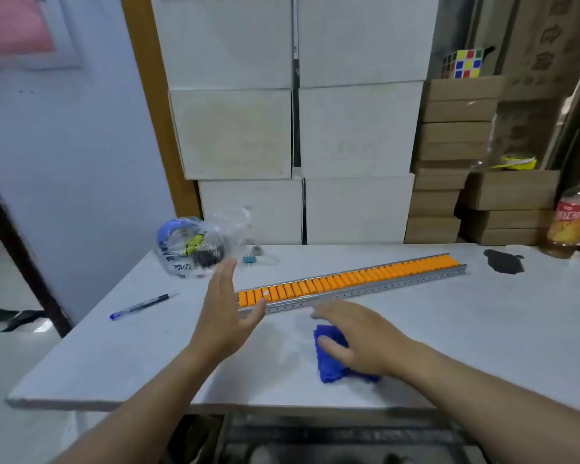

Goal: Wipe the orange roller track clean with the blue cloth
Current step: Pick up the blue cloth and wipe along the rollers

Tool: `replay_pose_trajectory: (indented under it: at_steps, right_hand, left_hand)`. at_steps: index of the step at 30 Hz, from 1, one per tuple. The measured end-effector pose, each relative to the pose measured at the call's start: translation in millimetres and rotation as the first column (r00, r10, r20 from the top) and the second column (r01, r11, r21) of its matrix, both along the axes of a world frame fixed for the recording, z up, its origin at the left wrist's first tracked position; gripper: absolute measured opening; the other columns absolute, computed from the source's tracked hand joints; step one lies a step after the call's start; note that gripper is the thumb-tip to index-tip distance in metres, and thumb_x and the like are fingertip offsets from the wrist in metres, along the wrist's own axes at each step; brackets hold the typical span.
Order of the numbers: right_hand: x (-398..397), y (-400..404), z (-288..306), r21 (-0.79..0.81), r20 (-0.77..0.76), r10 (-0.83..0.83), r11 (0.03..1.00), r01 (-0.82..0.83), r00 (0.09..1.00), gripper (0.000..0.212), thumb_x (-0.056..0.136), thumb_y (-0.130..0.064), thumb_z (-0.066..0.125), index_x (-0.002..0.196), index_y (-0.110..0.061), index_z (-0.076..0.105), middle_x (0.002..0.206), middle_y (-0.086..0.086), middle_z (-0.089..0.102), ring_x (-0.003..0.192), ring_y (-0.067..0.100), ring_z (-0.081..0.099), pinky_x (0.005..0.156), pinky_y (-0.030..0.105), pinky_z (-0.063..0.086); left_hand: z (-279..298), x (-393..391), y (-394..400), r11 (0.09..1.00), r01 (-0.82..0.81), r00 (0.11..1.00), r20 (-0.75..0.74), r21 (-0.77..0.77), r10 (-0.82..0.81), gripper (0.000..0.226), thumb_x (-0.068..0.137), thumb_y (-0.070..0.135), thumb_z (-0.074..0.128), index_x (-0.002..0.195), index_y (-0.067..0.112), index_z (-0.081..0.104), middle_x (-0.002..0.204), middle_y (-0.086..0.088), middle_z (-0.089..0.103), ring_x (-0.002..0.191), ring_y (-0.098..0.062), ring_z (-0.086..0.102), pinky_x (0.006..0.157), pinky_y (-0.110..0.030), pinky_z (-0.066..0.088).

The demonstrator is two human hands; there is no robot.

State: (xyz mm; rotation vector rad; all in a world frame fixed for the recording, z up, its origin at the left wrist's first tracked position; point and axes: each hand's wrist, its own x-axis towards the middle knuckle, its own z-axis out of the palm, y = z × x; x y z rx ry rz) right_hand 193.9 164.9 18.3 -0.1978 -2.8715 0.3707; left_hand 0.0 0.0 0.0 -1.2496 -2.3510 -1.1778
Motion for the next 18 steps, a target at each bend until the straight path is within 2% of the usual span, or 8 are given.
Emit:
replay_pose_trajectory:
  at_steps: [1, 3, 6, 9, 11, 14, 16, 18]
  right_hand:
    - [0, 4, -8, -0.001, 0.051, 0.038, 0.999, -0.038, 0.998, 0.045, 0.088, -0.05, 0.046, 0.128, -0.03, 0.046, 0.134, -0.012, 0.05, 0.121, 0.013, 0.046, 0.093, 0.025, 0.038]
    - [-1, 11, -20, -0.012, 0.137, 0.095, 0.995, -0.095, 0.986, 0.048, 0.083, -0.056, 0.048, 0.123, -0.03, 0.05, 0.132, -0.012, 0.052, 0.119, 0.01, 0.046, 0.095, 0.027, 0.039]
    - [-2, 20, -35, -0.08, 0.195, 0.152, 0.987, -0.139, 0.969, 0.061, 0.079, -0.063, 0.052, 0.133, -0.035, 0.043, 0.148, -0.022, 0.031, 0.132, -0.005, 0.026, 0.104, 0.019, 0.026]
    - [-5, 30, -41, -0.093, 0.197, 0.156, 0.986, -0.14, 0.968, 0.063, 0.082, -0.061, 0.051, 0.138, -0.037, 0.037, 0.15, -0.026, 0.021, 0.128, -0.014, 0.011, 0.104, 0.013, 0.014]
    - [-8, 34, -47, -0.074, 0.174, 0.14, 0.989, -0.128, 0.975, 0.058, 0.086, -0.06, 0.047, 0.138, -0.035, 0.038, 0.15, -0.025, 0.021, 0.127, -0.014, 0.01, 0.104, 0.011, 0.009]
    - [-17, 36, -52, -0.084, 0.118, 0.076, 0.994, -0.066, 0.99, 0.051, 0.091, -0.057, 0.04, 0.134, -0.031, 0.046, 0.151, -0.018, 0.026, 0.134, -0.005, 0.021, 0.11, 0.015, 0.014]
    - [-22, 39, -56, -0.048, 0.042, 0.035, 0.998, -0.033, 0.998, 0.056, 0.09, -0.061, 0.035, 0.13, -0.026, 0.052, 0.149, -0.013, 0.032, 0.133, 0.001, 0.027, 0.112, 0.016, 0.003]
    - [-20, 43, -60, 0.018, 0.014, -0.01, 1.0, 0.01, 1.0, 0.062, 0.088, -0.064, 0.035, 0.131, -0.023, 0.05, 0.148, -0.009, 0.033, 0.133, 0.006, 0.026, 0.11, 0.018, -0.009]
  left_hand:
    - [-5, -7, 3, 1.0, -0.021, 0.999, 0.046, 0.013, 0.02, 0.081, 0.082, 0.038, 0.063, 0.145, 0.02, 0.016, 0.153, -0.004, 0.024, 0.139, -0.015, 0.021, 0.112, -0.031, 0.02]
    - [-15, -23, 13, 0.998, -0.053, 0.991, 0.127, 0.03, 0.048, 0.074, 0.085, 0.035, 0.061, 0.144, 0.019, 0.02, 0.151, -0.006, 0.029, 0.138, -0.015, 0.025, 0.111, -0.03, 0.023]
    - [-21, -38, 28, 0.999, -0.035, 0.978, 0.204, 0.004, 0.033, 0.074, 0.082, 0.033, 0.064, 0.143, 0.017, 0.025, 0.146, -0.005, 0.033, 0.135, -0.015, 0.029, 0.108, -0.028, 0.024]
    - [-33, -52, 35, 0.997, -0.009, 0.983, 0.183, -0.074, 0.022, 0.081, 0.076, 0.035, 0.071, 0.141, 0.013, 0.027, 0.144, -0.009, 0.033, 0.135, -0.02, 0.029, 0.11, -0.033, 0.025]
    - [-45, -57, 34, 0.991, -0.011, 0.979, 0.198, -0.132, 0.037, 0.086, 0.074, 0.04, 0.072, 0.141, 0.012, 0.025, 0.144, -0.009, 0.032, 0.134, -0.021, 0.03, 0.11, -0.033, 0.025]
    - [-52, -62, 33, 0.986, -0.006, 0.96, 0.276, -0.166, 0.052, 0.092, 0.071, 0.045, 0.072, 0.143, 0.019, 0.021, 0.143, -0.006, 0.036, 0.128, -0.019, 0.04, 0.107, -0.036, 0.034]
    - [-54, -64, 32, 0.981, -0.014, 0.952, 0.298, -0.192, 0.072, 0.093, 0.067, 0.051, 0.068, 0.142, 0.025, 0.02, 0.138, -0.002, 0.044, 0.12, -0.019, 0.048, 0.101, -0.037, 0.04]
    - [-56, -65, 32, 0.978, -0.026, 0.951, 0.298, -0.206, 0.088, 0.091, 0.065, 0.054, 0.064, 0.141, 0.031, 0.02, 0.133, 0.002, 0.048, 0.112, -0.016, 0.052, 0.095, -0.036, 0.043]
